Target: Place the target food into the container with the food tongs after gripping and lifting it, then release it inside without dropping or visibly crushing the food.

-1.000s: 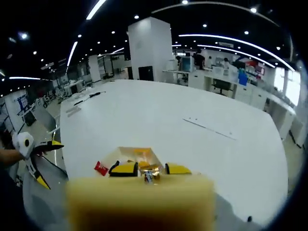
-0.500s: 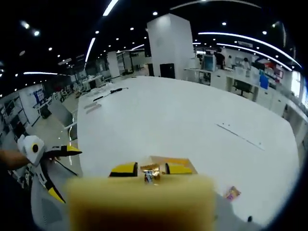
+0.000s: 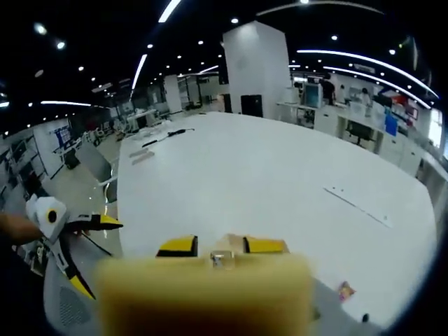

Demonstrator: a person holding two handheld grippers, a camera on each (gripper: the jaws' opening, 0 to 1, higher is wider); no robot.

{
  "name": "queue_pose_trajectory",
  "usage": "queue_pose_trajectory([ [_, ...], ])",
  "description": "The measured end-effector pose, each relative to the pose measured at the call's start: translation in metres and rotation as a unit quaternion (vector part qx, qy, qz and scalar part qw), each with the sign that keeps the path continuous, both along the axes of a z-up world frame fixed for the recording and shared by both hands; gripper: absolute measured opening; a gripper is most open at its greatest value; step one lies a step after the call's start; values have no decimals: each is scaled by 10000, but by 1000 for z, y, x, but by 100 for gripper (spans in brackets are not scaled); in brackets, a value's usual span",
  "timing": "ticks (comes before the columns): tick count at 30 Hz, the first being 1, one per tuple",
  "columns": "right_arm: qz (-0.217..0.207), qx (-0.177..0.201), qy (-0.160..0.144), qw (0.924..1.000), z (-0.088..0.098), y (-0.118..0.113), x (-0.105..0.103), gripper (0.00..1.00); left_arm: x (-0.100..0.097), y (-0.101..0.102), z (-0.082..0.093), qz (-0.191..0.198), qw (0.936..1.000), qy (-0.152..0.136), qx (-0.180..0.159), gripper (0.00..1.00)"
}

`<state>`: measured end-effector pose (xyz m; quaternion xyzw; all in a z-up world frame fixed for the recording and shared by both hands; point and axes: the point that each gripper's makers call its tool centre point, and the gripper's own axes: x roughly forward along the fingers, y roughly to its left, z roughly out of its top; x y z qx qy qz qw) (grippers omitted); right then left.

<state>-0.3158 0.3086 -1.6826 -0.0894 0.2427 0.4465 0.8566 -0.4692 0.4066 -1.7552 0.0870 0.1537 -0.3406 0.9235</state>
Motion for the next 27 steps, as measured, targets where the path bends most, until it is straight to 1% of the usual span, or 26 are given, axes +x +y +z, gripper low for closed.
queue_pose_trajectory([
  [1, 4, 43, 103, 9999, -1, 2, -2, 27, 0, 0, 0, 0, 10000, 1, -2, 96],
  [3, -1, -40, -51, 10000, -1, 1, 0, 27, 0, 0, 0, 5, 10000, 12, 0, 95],
  [5, 8, -61, -5, 10000, -2, -1, 0, 28, 0, 0, 0, 16, 10000, 3, 1, 96],
  [10, -113, -103, -47, 9999, 0, -19, 5, 28, 0, 0, -1, 17, 10000, 26, 12, 95],
  [12, -179, -125, -94, 9997, 1, -31, 8, 29, 0, 0, -1, 12, 10000, 25, 16, 95],
  [15, -304, -201, -44, 9993, -4, -51, 13, 29, 1, 0, 0, 18, 10000, -27, 39, 95],
  [18, -574, -301, 8, 9979, -12, -79, 21, 29, 2, 1, 2, 25, 9999, -84, 49, 95],
  [19, -633, -303, 18, 9975, -13, -83, 23, 29, 2, 1, 1, 22, 9999, -84, 53, 94],
  [20, -853, -310, 46, 9959, -17, -99, 29, 29, 2, 0, 2, 2, 10000, -82, 40, 93],
  [21, -875, -307, 47, 9957, -18, -102, 30, 29, 2, 0, 2, -7, 9999, -90, 45, 93],
  [22, -1068, -306, 107, 9938, -21, -114, 35, 30, 2, -1, 2, -25, 9999, -95, 43, 92],
  [23, -1126, -329, 92, 9931, -23, -120, 38, 30, 1, -1, 1, -31, 10000, -71, 45, 92],
  [25, -1232, -313, 188, 9917, -30, -132, 43, 30, 1, -1, 0, -47, 10000, -36, 63, 92],
  [27, -1341, -382, 217, 9900, -39, -143, 50, 29, 0, -2, -1, -65, 10000, 11, 46, 93],
])
